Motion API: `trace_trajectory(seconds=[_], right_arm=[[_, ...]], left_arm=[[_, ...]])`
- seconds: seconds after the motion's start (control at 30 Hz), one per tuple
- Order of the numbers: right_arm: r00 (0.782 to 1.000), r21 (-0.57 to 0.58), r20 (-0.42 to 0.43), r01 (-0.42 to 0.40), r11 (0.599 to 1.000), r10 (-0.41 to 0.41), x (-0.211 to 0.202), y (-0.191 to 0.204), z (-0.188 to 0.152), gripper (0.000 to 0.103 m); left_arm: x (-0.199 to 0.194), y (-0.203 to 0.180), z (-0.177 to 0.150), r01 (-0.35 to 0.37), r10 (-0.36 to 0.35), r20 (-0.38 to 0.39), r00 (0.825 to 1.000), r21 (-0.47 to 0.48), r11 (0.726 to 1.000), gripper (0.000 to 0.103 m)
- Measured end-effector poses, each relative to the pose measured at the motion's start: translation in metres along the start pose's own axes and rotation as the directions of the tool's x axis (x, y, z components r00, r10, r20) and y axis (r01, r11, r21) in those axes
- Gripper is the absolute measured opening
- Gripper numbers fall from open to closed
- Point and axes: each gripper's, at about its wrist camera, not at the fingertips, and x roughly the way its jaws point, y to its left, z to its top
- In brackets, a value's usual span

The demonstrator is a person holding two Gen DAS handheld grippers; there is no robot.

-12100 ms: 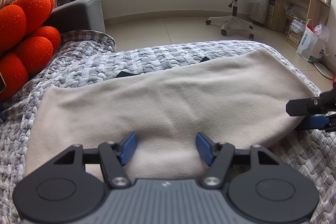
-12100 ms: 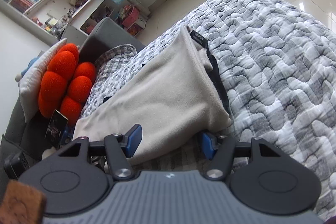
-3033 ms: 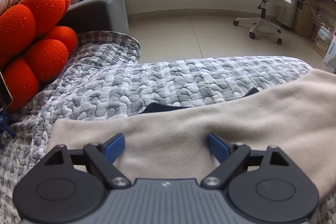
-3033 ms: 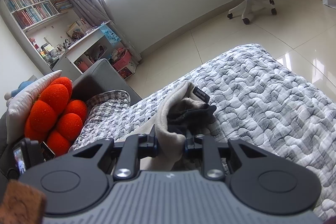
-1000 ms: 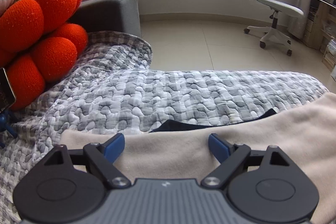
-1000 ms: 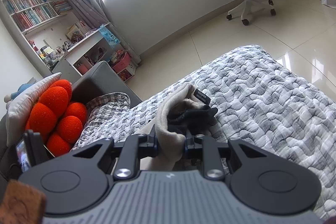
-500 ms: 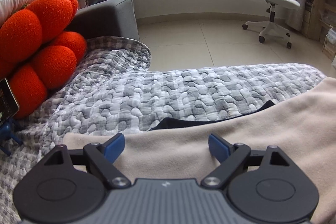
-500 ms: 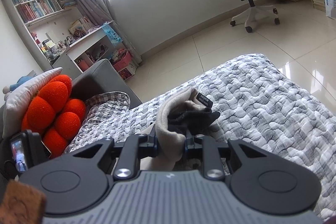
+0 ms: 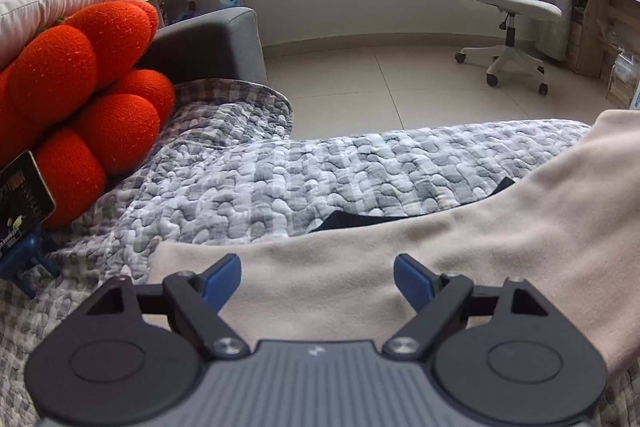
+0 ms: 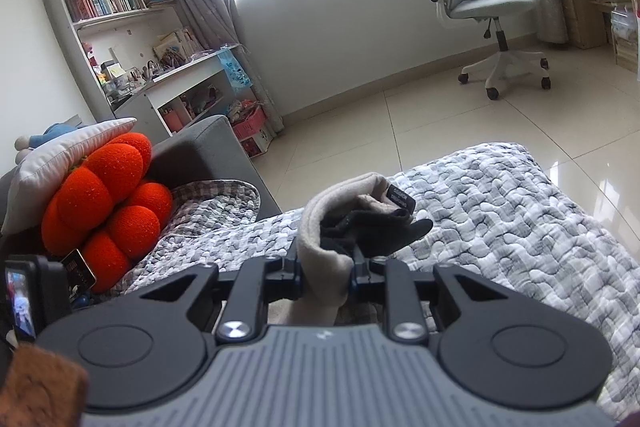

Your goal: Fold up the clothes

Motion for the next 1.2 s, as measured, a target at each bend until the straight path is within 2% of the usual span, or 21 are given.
trace_trajectory(seconds=[0.23, 0.67, 0.93, 1.2], right_arm=[[1.0, -0.015, 0.014, -0.015, 1.0, 0.015, -0.001, 0.009, -0.002, 0.024], [0.998, -0.018, 0.023, -0.051, 0.999, 0.051, -0.005, 0.016, -0.001, 0.023], [0.998, -0.001, 0.021, -0.056, 0.998, 0.056, -0.005, 0.01, 0.002, 0.023], [0.998, -0.001, 0.019, -0.063, 0.998, 0.063, -0.005, 0.01, 0.002, 0.023]], left_arm=[[-0.004, -0.024, -0.014, 0.031, -0.031, 0.0, 1.0, 0.109, 0.994, 0.085], [0.012, -0.024, -0.002, 0.067, -0.066, -0.025, 0.998, 0.037, 0.997, 0.086], [0.03, -0.025, 0.011, 0.038, -0.037, -0.033, 0.999, 0.014, 0.999, 0.086], [0.028, -0.021, 0.016, 0.037, -0.037, -0.027, 0.999, -0.013, 0.999, 0.086]])
